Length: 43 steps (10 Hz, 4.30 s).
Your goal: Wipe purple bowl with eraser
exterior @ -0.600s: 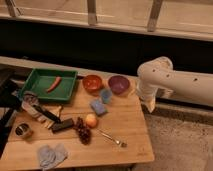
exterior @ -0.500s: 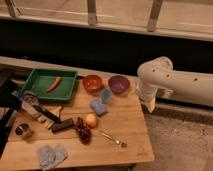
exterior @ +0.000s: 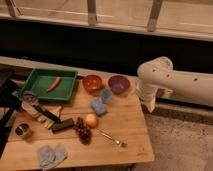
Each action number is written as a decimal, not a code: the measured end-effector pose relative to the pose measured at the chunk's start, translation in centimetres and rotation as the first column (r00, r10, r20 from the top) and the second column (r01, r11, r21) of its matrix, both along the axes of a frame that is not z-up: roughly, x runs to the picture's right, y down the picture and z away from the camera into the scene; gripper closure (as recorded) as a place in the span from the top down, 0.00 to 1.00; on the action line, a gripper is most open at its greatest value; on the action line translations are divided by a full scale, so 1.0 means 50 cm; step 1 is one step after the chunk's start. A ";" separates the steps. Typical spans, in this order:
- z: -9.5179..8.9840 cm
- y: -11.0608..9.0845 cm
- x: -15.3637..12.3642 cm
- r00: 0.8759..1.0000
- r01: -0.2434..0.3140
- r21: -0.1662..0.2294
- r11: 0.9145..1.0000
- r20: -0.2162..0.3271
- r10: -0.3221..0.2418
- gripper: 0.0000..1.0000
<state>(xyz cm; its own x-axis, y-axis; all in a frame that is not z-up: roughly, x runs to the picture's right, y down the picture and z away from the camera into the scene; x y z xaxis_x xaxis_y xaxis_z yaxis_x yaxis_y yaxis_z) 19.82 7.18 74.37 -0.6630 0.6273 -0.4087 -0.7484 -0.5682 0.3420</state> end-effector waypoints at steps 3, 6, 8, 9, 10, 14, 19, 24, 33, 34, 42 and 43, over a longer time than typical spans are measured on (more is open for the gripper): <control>-0.001 -0.001 0.000 1.000 0.000 0.002 1.000 0.000 0.000 0.80; -0.001 -0.001 0.000 1.000 0.000 0.001 1.000 0.000 0.000 0.80; -0.001 -0.001 0.000 1.000 0.000 0.002 1.000 0.000 0.000 0.80; -0.001 -0.001 0.000 1.000 0.000 0.001 1.000 0.000 0.000 0.80; -0.001 -0.001 0.000 1.000 0.000 0.001 1.000 0.000 0.000 0.80; -0.001 -0.001 0.000 1.000 0.000 0.001 1.000 0.000 0.000 0.80; -0.004 -0.016 -0.047 0.999 0.037 0.000 0.999 0.023 -0.037 0.80; -0.005 -0.028 -0.159 0.995 0.057 0.007 0.998 0.083 -0.058 0.80; -0.008 -0.028 -0.252 0.990 0.071 0.015 0.997 0.120 -0.072 0.80; -0.008 -0.030 -0.248 0.992 0.064 0.018 0.998 0.112 -0.066 0.80; 0.001 -0.057 -0.396 0.975 0.095 0.034 0.995 0.199 -0.100 0.80; 0.000 -0.053 -0.416 0.971 0.103 0.036 0.994 0.212 -0.108 0.80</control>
<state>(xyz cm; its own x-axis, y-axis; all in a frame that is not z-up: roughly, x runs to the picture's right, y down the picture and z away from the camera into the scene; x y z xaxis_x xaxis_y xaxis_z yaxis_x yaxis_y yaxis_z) -0.97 4.54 74.37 -0.4914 0.7006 -0.5174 -0.8589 -0.4881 0.1548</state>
